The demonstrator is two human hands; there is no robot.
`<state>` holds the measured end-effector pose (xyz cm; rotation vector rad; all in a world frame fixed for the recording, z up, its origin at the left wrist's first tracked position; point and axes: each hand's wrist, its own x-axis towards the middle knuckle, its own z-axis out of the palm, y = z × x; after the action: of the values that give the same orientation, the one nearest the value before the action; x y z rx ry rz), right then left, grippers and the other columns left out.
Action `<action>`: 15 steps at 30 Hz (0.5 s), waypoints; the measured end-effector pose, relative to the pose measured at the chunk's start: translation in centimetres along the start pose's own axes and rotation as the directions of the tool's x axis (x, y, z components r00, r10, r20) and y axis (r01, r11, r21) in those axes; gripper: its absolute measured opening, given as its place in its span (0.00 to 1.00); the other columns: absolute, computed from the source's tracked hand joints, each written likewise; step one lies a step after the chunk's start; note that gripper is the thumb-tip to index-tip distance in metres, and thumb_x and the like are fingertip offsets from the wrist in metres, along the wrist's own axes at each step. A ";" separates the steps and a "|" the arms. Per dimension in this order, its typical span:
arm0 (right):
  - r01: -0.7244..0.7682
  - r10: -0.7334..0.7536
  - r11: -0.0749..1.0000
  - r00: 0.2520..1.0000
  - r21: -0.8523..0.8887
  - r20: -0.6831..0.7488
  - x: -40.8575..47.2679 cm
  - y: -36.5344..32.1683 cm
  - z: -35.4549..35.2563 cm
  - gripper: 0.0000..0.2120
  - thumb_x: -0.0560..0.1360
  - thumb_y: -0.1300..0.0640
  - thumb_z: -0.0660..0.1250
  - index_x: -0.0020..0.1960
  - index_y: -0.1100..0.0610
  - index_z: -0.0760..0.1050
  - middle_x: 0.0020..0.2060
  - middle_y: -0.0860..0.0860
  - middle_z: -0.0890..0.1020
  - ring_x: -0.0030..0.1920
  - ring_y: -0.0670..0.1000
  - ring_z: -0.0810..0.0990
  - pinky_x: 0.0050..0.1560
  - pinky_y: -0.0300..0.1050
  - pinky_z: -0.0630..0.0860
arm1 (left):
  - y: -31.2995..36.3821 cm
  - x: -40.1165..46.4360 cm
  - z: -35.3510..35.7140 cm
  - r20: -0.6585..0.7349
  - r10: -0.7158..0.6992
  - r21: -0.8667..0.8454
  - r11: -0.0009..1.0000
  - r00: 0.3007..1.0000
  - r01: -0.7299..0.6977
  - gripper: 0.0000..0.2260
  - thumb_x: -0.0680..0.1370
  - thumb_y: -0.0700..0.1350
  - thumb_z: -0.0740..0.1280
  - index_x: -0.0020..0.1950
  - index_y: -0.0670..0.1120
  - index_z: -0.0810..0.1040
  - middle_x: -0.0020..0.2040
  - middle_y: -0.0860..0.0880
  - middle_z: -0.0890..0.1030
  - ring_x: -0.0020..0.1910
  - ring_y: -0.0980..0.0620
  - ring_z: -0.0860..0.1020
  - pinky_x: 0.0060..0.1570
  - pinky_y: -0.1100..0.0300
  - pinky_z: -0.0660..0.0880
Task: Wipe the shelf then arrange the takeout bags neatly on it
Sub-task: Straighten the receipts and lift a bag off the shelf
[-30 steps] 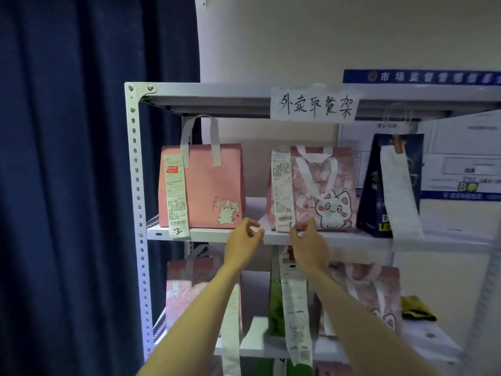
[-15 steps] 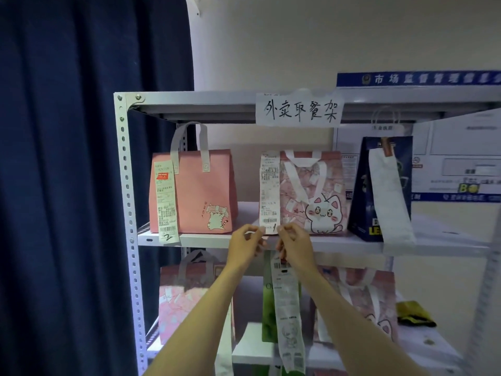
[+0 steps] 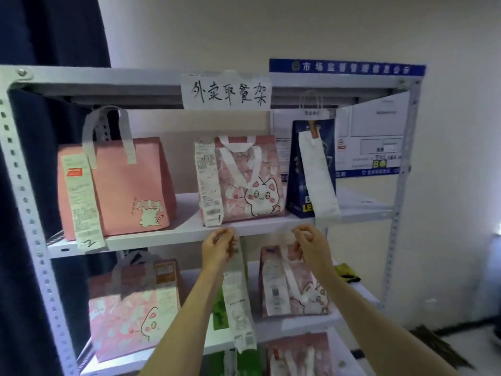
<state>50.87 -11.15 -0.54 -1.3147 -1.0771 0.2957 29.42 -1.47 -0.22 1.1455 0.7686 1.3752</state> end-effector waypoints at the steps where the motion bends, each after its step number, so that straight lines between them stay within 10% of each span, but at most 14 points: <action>1: -0.004 0.002 1.000 0.999 -0.028 -0.049 0.6 0.6 -1.6 0.08 0.83 0.56 0.64 0.49 0.59 0.77 0.30 0.56 0.82 0.25 0.51 0.77 0.26 0.42 0.73 | -0.5 -0.3 1.0 0.010 0.008 0.006 1.000 1.000 -0.008 0.02 0.81 0.41 0.69 0.50 0.44 0.81 0.35 0.48 0.82 0.28 0.56 0.75 0.25 0.67 0.70; 9: -0.090 0.096 0.994 0.990 0.060 -0.106 6.9 4.8 -10.3 0.14 0.82 0.51 0.67 0.65 0.50 0.69 0.39 0.56 0.85 0.31 0.54 0.80 0.32 0.49 0.77 | -3.2 -1.3 10.3 0.102 0.065 0.152 0.985 0.993 -0.080 0.05 0.81 0.45 0.70 0.51 0.44 0.81 0.39 0.45 0.85 0.35 0.51 0.80 0.34 0.59 0.77; 15: 0.035 -0.035 0.999 0.999 -0.001 -0.018 8.8 4.9 -11.4 0.06 0.81 0.53 0.68 0.52 0.57 0.79 0.34 0.53 0.84 0.26 0.48 0.79 0.26 0.37 0.73 | -3.7 -1.5 16.5 0.127 0.107 0.290 0.947 0.986 -0.140 0.05 0.81 0.44 0.69 0.56 0.49 0.79 0.43 0.46 0.86 0.36 0.52 0.81 0.35 0.61 0.77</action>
<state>66.07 -10.56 0.65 -1.2950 -1.0846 0.2570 45.94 -5.11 1.17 1.5165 0.8564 1.3143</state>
